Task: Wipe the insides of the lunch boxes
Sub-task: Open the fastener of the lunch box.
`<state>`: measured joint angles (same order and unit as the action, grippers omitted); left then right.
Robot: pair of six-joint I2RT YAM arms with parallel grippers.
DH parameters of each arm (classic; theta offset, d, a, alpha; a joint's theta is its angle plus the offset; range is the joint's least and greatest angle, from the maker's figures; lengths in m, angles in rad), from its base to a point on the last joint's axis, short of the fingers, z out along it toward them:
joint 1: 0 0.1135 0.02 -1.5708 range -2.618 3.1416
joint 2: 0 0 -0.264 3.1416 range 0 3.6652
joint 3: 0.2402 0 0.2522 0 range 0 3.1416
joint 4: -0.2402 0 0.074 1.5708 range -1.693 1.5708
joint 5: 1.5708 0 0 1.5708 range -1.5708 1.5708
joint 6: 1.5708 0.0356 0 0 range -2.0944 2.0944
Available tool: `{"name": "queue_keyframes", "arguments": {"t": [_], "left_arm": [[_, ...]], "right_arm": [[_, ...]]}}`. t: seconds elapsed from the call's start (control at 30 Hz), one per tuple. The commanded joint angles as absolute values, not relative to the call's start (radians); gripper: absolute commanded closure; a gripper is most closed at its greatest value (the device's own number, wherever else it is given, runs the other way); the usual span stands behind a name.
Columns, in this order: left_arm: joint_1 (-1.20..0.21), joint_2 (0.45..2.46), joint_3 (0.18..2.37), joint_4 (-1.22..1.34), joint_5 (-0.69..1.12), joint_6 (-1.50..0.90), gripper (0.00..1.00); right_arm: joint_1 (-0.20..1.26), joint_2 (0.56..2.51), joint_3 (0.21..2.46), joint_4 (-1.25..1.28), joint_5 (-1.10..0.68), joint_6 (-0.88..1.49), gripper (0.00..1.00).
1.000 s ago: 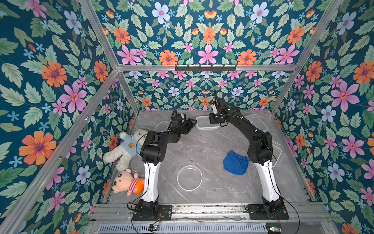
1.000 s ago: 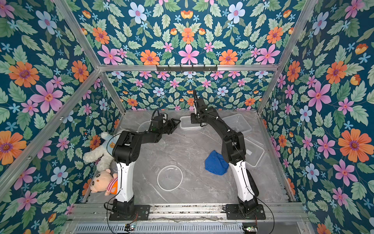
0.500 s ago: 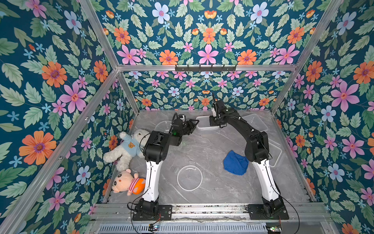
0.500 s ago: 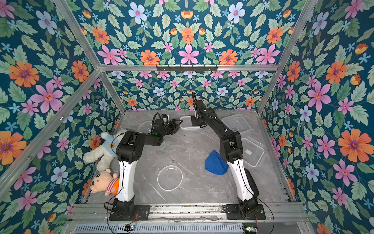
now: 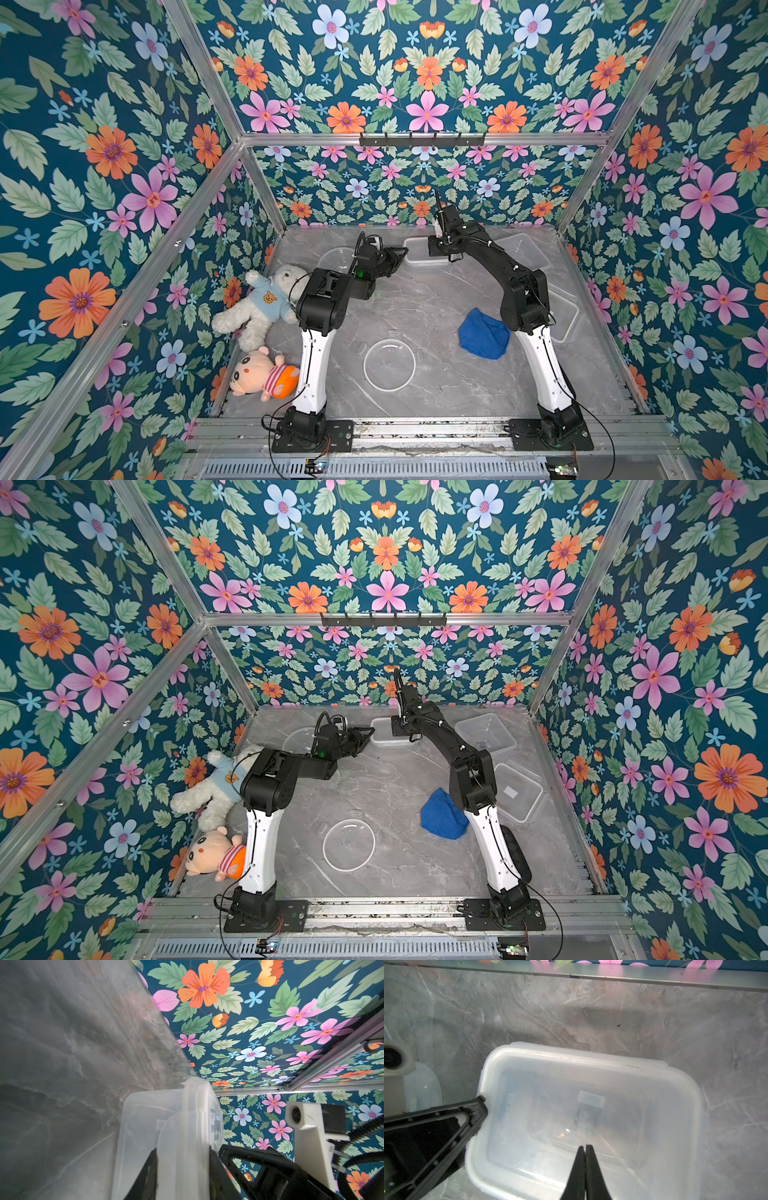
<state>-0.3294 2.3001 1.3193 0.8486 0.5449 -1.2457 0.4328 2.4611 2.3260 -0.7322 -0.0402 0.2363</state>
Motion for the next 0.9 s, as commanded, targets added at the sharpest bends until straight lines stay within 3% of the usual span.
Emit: {"name": "queue_keyframes", "arguments": {"t": [0.0,0.33,0.87], "left_arm": [[-0.335,2.266,1.321,0.741,0.578,-1.192,0.74],[-0.336,2.177,1.47,0.126,0.496,-0.924,0.75],[-0.376,2.223,1.664,-0.389,0.34,-0.661,0.76]], "right_arm": [[0.434,2.485,2.327,-0.86,-0.019,0.223,1.0],[0.429,2.518,2.389,-0.9,-0.033,0.213,1.0],[0.426,2.557,2.45,-0.939,-0.07,0.194,1.0]]}}
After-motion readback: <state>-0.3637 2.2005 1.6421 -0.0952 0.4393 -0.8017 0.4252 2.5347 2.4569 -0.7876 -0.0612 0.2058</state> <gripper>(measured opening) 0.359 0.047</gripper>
